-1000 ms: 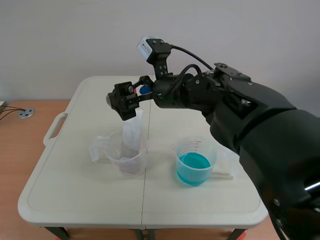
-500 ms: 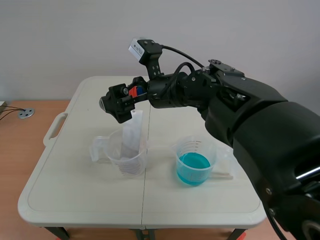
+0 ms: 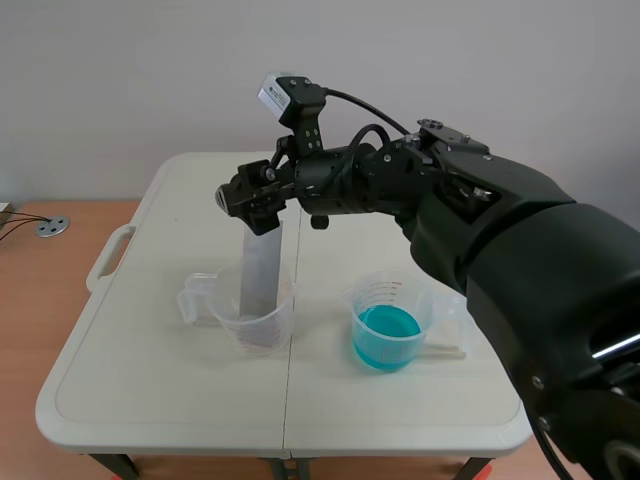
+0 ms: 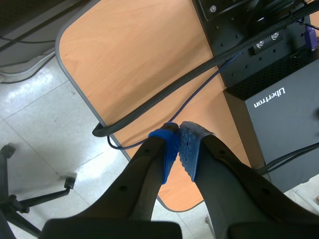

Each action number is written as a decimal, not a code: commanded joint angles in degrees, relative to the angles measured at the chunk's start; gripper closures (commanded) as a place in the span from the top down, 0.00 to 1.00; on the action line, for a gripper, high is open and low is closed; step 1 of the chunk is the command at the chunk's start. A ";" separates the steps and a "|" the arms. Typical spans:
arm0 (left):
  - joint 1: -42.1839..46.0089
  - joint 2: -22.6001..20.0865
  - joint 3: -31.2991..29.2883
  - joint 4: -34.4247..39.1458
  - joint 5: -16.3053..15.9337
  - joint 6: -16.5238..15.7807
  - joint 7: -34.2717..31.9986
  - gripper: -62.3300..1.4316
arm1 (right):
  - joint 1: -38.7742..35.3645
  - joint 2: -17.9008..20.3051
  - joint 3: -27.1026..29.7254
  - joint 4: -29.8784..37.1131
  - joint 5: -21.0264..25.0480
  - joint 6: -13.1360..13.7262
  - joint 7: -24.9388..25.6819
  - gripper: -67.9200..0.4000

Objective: Hold the metal plate by the orange handle, dip it into the blue solution, take it out and point at it, then put the plate back in the beaker on the left.
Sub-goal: 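Lift the metal plate out of the left beaker, then move the plate over the blue solution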

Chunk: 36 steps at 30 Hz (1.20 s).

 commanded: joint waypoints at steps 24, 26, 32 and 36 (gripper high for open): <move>0.44 0.39 -0.11 0.68 -0.37 -0.15 -0.57 0.10 | -1.07 -0.31 0.02 1.62 2.75 5.38 4.20 0.02; 0.44 0.39 -0.11 0.68 -0.37 -0.15 -0.55 0.10 | -1.53 -0.28 0.02 1.77 2.78 5.38 4.17 0.02; 0.44 0.39 -0.11 0.68 -0.37 -0.15 -0.52 0.10 | -2.86 -0.28 0.02 4.15 2.75 5.38 3.89 0.02; 0.46 0.39 -0.11 0.68 -0.37 -0.15 -0.50 0.10 | -3.82 -0.20 0.02 6.88 2.73 5.38 3.08 0.02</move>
